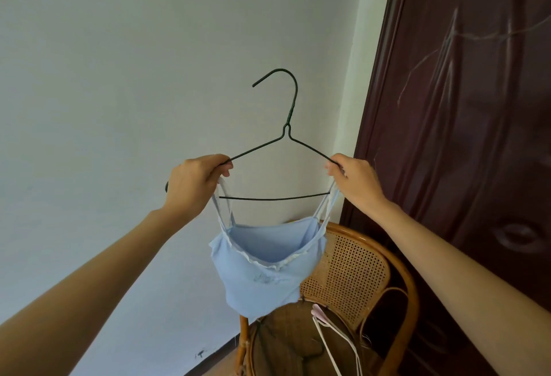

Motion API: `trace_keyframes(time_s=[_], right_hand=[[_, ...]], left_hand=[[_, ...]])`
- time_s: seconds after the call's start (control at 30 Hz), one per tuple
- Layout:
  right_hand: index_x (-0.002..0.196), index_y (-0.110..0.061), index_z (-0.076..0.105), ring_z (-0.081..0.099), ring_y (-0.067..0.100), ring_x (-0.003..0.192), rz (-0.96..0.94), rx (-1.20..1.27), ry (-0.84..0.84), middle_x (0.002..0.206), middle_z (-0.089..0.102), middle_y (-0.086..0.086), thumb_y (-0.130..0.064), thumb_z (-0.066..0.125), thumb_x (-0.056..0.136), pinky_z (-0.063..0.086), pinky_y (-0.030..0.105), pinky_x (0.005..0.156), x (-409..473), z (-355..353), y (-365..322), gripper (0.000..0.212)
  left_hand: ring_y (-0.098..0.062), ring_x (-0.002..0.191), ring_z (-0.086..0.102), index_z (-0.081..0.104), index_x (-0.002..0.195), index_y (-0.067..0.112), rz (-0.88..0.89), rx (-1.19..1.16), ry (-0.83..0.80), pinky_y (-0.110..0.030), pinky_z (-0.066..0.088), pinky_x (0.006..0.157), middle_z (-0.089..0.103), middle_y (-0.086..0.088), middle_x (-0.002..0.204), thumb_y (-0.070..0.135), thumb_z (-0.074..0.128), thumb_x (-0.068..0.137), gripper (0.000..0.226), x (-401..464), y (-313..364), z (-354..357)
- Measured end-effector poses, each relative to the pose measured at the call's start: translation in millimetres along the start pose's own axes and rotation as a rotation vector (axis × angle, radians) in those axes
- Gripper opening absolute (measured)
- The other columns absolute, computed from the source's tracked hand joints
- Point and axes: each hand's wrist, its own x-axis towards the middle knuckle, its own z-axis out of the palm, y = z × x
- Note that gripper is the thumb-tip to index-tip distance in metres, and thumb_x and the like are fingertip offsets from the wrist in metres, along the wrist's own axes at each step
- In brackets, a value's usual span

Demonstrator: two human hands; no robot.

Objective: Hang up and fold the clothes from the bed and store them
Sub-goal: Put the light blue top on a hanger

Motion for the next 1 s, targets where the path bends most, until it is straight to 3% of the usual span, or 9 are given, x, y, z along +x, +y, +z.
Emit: trace_keyframes(time_s=[0.07,0.2,0.4,0.53,0.6,0.7,0.87,1.0], right_hand=[[0.095,-0.010,0.065,0.066,0.029,0.072,-0.001,-0.058,0.081,0.080,0.071,0.004,-0.035,0.038,0.101,0.050,0.038,0.062,-6.0,-4.5,13.6,0.037],[0.098,-0.012,0.068,0.067,0.031,0.068,-0.019,-0.198,0.222,0.076,0.071,0.003,-0.024,0.049,0.102,0.042,0.032,0.056,-13.7,-18.2,43.1,0.022],[0.094,-0.014,0.068,0.066,0.026,0.059,-0.007,-0.330,0.270,0.064,0.068,0.000,-0.045,0.026,0.099,0.042,0.029,0.049,-28.6,-51.2,78.2,0.053],[0.092,-0.013,0.069,0.066,0.027,0.057,0.040,-0.409,0.324,0.061,0.067,0.000,-0.038,0.044,0.099,0.039,0.027,0.048,-46.3,-76.2,92.2,0.036],[0.093,-0.013,0.069,0.066,0.028,0.056,0.088,-0.452,0.344,0.060,0.066,0.002,-0.034,0.051,0.099,0.036,0.026,0.049,-57.2,-87.5,96.2,0.029],[0.094,-0.015,0.070,0.067,0.027,0.059,0.180,-0.472,0.352,0.062,0.068,0.001,-0.046,0.033,0.096,0.042,0.029,0.052,-76.5,-100.9,97.9,0.049],[0.094,-0.013,0.069,0.067,0.026,0.060,0.315,-0.561,0.388,0.064,0.069,0.001,-0.046,0.034,0.097,0.047,0.031,0.053,-122.9,-119.7,83.0,0.049],[0.093,-0.012,0.068,0.068,0.032,0.064,0.463,-0.654,0.396,0.068,0.070,0.003,-0.042,0.038,0.097,0.048,0.034,0.055,-167.0,-125.1,54.7,0.043]], left_hand=[[-0.013,0.070,0.060,0.070,0.097,0.017,0.053,-0.002,0.007,-0.031,0.048,0.062,0.071,0.010,0.085,0.015,0.051,0.099,0.019,4.7,12.1,8.6],[-0.012,0.068,0.065,0.070,0.096,0.017,0.079,-0.058,0.011,-0.032,0.050,0.063,0.069,0.012,0.083,0.019,0.049,0.098,0.021,19.4,38.7,29.2],[-0.015,0.067,0.064,0.068,0.097,0.019,0.130,-0.105,-0.055,-0.030,0.048,0.062,0.064,0.017,0.080,0.023,0.048,0.100,0.021,40.6,66.1,63.7],[-0.026,0.064,0.066,0.067,0.099,0.015,0.234,-0.126,-0.103,-0.037,0.053,0.061,0.069,0.009,0.072,0.038,0.038,0.095,0.037,50.5,81.1,84.2],[-0.027,0.060,0.065,0.067,0.100,0.013,0.281,-0.148,-0.116,-0.036,0.053,0.060,0.070,0.004,0.069,0.042,0.034,0.095,0.044,56.4,89.5,94.6],[-0.026,0.056,0.064,0.067,0.100,0.012,0.341,-0.201,-0.125,-0.034,0.052,0.058,0.069,0.001,0.067,0.041,0.035,0.095,0.044,62.7,103.3,108.2],[-0.023,0.053,0.062,0.068,0.096,0.009,0.472,-0.321,-0.175,-0.023,0.038,0.051,0.068,0.000,0.064,0.036,0.040,0.095,0.039,62.8,118.1,125.0],[-0.023,0.055,0.064,0.068,0.098,0.013,0.597,-0.403,-0.248,-0.031,0.051,0.055,0.069,0.004,0.064,0.048,0.034,0.095,0.049,52.5,123.2,133.2]])
